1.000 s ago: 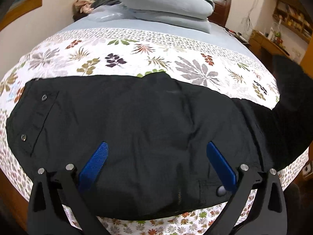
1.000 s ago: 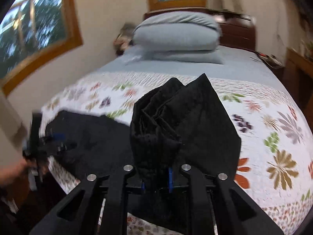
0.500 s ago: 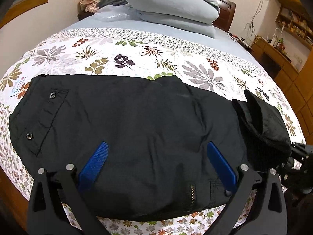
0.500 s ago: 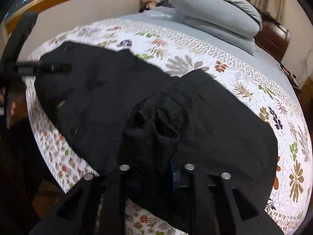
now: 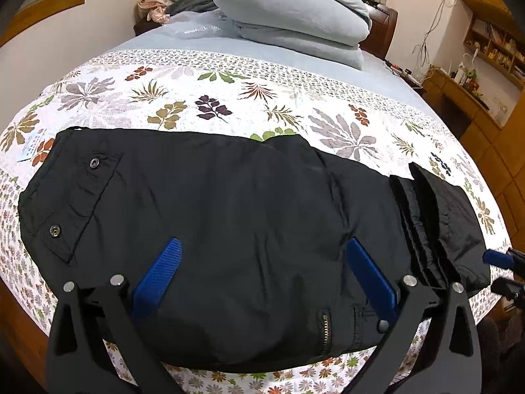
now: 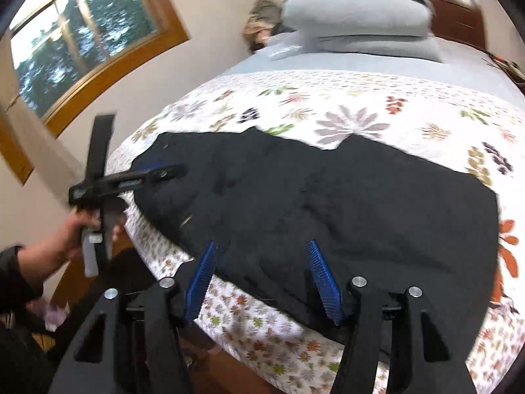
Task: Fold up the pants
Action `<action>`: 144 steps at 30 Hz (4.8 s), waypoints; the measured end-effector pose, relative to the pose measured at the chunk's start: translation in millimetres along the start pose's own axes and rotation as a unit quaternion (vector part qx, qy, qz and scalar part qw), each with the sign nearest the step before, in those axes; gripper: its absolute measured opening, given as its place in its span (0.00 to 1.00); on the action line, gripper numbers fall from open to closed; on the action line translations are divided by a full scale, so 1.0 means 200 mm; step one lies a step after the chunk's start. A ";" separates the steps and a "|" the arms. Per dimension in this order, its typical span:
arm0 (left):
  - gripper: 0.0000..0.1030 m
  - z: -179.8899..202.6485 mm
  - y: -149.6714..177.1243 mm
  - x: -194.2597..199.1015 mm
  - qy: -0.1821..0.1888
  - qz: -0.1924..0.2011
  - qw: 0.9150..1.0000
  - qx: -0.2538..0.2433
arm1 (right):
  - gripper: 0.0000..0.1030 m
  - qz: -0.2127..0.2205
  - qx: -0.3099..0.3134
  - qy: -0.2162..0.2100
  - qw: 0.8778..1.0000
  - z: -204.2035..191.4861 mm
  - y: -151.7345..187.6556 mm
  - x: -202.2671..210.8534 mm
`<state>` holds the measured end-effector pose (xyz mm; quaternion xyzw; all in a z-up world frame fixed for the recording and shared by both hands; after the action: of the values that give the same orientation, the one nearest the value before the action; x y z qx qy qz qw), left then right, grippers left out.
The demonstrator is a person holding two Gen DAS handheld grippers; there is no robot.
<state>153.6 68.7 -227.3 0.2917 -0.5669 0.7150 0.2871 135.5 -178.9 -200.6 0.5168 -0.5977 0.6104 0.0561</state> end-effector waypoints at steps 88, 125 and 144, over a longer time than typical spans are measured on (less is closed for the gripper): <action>0.76 -1.05 0.11 0.04 0.026 -0.003 0.921 0.389 | 0.51 0.000 -0.019 0.058 0.998 0.25 -0.05 0.10; 0.13 -0.58 -0.27 0.28 0.166 0.140 0.951 0.221 | 0.58 0.014 -0.084 0.090 0.992 0.46 -0.05 0.17; 0.14 0.62 -0.27 0.06 0.312 0.055 0.948 0.028 | 0.58 0.058 -0.161 0.064 0.983 0.74 -0.06 0.40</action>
<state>197.7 -42.1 -160.2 0.0303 -0.4435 0.8006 0.4017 190.7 -335.9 -174.0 0.4250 -0.7124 0.5402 0.1417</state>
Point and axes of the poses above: each gripper's, at about its wrist camera, not at the fingertips, and x roughly against the way its jaws point, z to its right, y to its underside, the point moved 6 cm from there along -x, roughly the way its jaws point, and after that the axes turned 2 degrees about z, right-handed, at the moved point
